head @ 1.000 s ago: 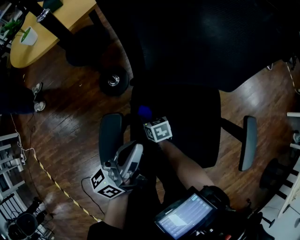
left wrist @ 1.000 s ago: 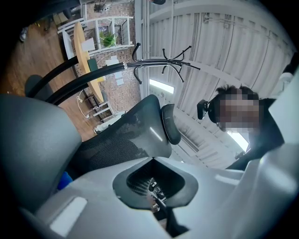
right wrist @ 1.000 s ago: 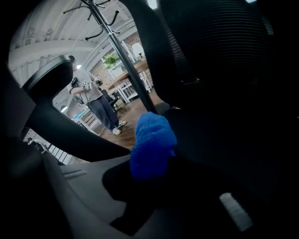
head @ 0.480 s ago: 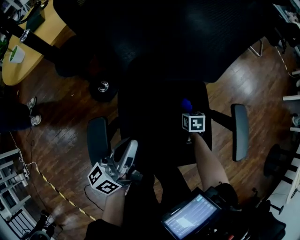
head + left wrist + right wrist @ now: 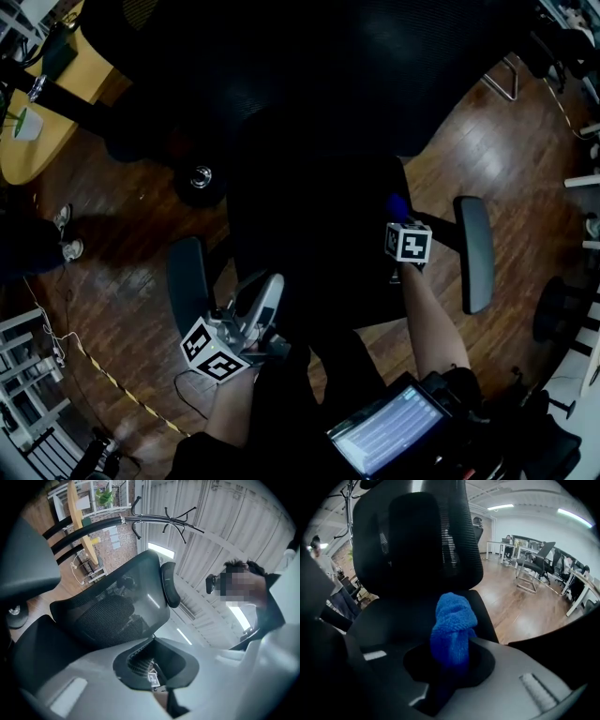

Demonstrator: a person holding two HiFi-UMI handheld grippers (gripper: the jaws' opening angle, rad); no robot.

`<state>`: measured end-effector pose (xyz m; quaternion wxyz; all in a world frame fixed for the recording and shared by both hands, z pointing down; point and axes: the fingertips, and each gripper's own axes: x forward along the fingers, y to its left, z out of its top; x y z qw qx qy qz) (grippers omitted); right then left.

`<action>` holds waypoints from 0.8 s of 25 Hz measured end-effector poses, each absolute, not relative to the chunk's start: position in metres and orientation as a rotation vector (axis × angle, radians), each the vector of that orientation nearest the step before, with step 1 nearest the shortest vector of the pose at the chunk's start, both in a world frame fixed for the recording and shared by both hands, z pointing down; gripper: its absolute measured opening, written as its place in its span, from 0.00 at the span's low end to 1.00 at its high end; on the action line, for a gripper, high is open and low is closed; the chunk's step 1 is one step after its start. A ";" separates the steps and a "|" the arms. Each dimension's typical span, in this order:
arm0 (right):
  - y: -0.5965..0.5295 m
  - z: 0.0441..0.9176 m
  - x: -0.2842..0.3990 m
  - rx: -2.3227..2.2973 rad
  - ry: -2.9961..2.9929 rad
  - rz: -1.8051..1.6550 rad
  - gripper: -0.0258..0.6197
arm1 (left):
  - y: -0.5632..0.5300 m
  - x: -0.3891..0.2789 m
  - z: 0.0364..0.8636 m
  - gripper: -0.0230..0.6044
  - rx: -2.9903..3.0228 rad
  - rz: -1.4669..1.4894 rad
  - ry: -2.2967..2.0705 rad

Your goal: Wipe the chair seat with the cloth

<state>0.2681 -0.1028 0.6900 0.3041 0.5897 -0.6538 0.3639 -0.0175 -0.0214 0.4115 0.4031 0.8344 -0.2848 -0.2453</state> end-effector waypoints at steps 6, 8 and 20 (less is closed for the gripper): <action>-0.120 0.671 0.169 1.415 -1.914 0.894 0.11 | -0.017 -0.021 0.412 0.02 2.094 -0.625 -0.733; -0.116 0.677 0.107 1.269 -1.997 0.957 0.11 | -0.014 -0.025 0.413 0.02 2.082 -0.631 -0.747; -0.055 0.684 -0.102 0.796 -2.170 1.038 0.11 | -0.004 -0.045 0.421 0.02 1.915 -0.706 -0.769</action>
